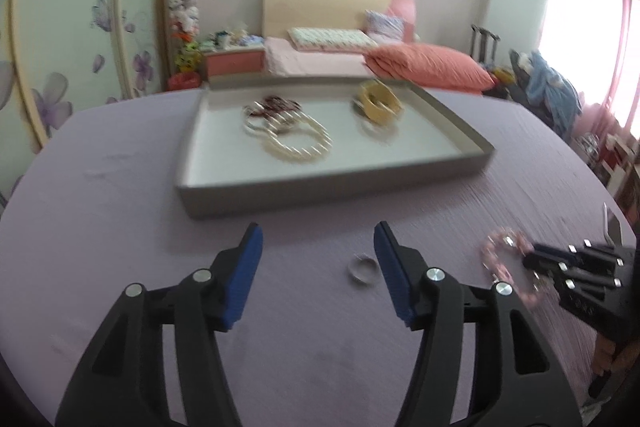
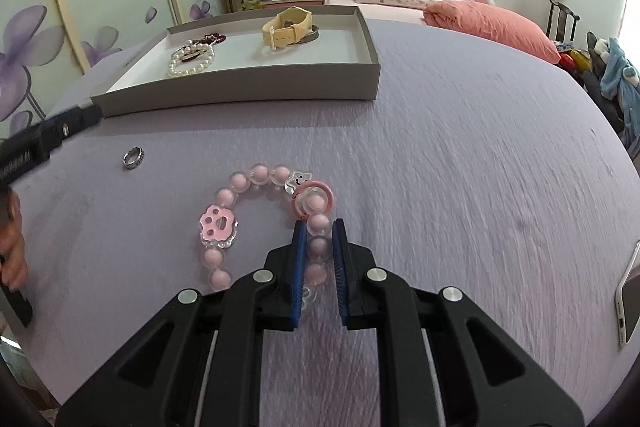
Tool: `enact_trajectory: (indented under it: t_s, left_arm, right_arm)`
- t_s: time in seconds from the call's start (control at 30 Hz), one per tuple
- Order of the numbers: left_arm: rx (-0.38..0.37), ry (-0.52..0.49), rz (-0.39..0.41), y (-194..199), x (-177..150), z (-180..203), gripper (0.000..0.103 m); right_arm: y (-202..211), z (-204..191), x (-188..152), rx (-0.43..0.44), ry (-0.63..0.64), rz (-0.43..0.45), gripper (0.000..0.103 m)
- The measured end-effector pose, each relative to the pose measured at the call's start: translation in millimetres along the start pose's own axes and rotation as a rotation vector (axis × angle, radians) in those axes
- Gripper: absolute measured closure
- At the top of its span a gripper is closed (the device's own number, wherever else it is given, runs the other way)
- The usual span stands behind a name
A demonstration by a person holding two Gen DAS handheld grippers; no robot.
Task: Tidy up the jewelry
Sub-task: 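Grasp the pink bead bracelet with right tool while left tool grasps the silver ring, then lift the pink bracelet with right tool while left tool lifts the silver ring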
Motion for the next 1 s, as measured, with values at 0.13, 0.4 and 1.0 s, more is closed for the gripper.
enact_trajectory:
  t_s: [0.13, 0.4, 1.0]
  left_arm:
    - [-0.029, -0.024, -0.063, -6.2, -11.0, 21.2, 0.046]
    - [0.001, -0.022, -0.143, -29.2, -21.7, 37.0, 0.055]
    - [0.078, -0.023, -0.168, -37.6, -21.5, 37.6, 0.081]
  right_arm:
    - [-0.8, 0.4, 1.1, 0.003, -0.004, 0.000, 0.089]
    - [0.0, 3.3, -0.1, 0.011, -0.012, 0.000, 0.089]
    - [1.0, 4.2, -0.5, 0.011, -0.014, 0.000, 0.089]
Point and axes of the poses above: each gripper's, at about its wrist camera, not at the fingertips, and y roughly against the way its jaws point, z to its right, x to its top, the point moved 3 cm from there along -y, roughly the way its jaws point, and after that the axes turned 12 degrees about z, right-handed, at the moved point
